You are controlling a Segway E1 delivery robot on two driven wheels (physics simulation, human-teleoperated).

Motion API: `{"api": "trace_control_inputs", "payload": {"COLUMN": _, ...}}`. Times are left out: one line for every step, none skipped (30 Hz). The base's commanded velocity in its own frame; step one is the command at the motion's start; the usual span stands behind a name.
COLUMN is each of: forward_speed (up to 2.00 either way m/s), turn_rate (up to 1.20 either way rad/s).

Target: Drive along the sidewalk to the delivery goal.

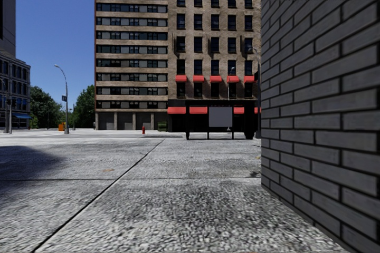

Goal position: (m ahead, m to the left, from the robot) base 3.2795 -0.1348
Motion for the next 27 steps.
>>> {"api": "trace_control_inputs", "payload": {"forward_speed": 2.00, "turn_rate": 0.00}}
{"api": "trace_control_inputs", "payload": {"forward_speed": 2.00, "turn_rate": 0.00}}
{"api": "trace_control_inputs", "payload": {"forward_speed": 2.00, "turn_rate": 0.00}}
{"api": "trace_control_inputs", "payload": {"forward_speed": 2.00, "turn_rate": 0.00}}
{"api": "trace_control_inputs", "payload": {"forward_speed": 2.00, "turn_rate": 0.00}}
{"api": "trace_control_inputs", "payload": {"forward_speed": 2.00, "turn_rate": 0.00}}
{"api": "trace_control_inputs", "payload": {"forward_speed": 2.00, "turn_rate": 0.00}}
{"api": "trace_control_inputs", "payload": {"forward_speed": 2.00, "turn_rate": 0.00}}
{"api": "trace_control_inputs", "payload": {"forward_speed": 2.00, "turn_rate": 0.00}}
{"api": "trace_control_inputs", "payload": {"forward_speed": 2.00, "turn_rate": 0.00}}
{"api": "trace_control_inputs", "payload": {"forward_speed": 2.00, "turn_rate": 0.00}}
{"api": "trace_control_inputs", "payload": {"forward_speed": 2.00, "turn_rate": 0.00}}
{"api": "trace_control_inputs", "payload": {"forward_speed": 2.00, "turn_rate": 0.00}}
{"api": "trace_control_inputs", "payload": {"forward_speed": 2.00, "turn_rate": 0.00}}
{"api": "trace_control_inputs", "payload": {"forward_speed": 2.00, "turn_rate": 0.00}}
{"api": "trace_control_inputs", "payload": {"forward_speed": 2.00, "turn_rate": 0.00}}
{"api": "trace_control_inputs", "payload": {"forward_speed": 2.00, "turn_rate": 0.00}}
{"api": "trace_control_inputs", "payload": {"forward_speed": 2.00, "turn_rate": 0.00}}
{"api": "trace_control_inputs", "payload": {"forward_speed": 2.00, "turn_rate": 0.00}}
{"api": "trace_control_inputs", "payload": {"forward_speed": 2.00, "turn_rate": 0.00}}
{"api": "trace_control_inputs", "payload": {"forward_speed": 2.00, "turn_rate": 0.00}}
{"api": "trace_control_inputs", "payload": {"forward_speed": 2.00, "turn_rate": 0.00}}
{"api": "trace_control_inputs", "payload": {"forward_speed": 1.99, "turn_rate": 0.00}}
{"api": "trace_control_inputs", "payload": {"forward_speed": 1.92, "turn_rate": 0.00}}
{"api": "trace_control_inputs", "payload": {"forward_speed": 1.80, "turn_rate": -0.08}}
{"api": "trace_control_inputs", "payload": {"forward_speed": 1.80, "turn_rate": -0.08}}
{"api": "trace_control_inputs", "payload": {"forward_speed": 1.66, "turn_rate": -0.19}}
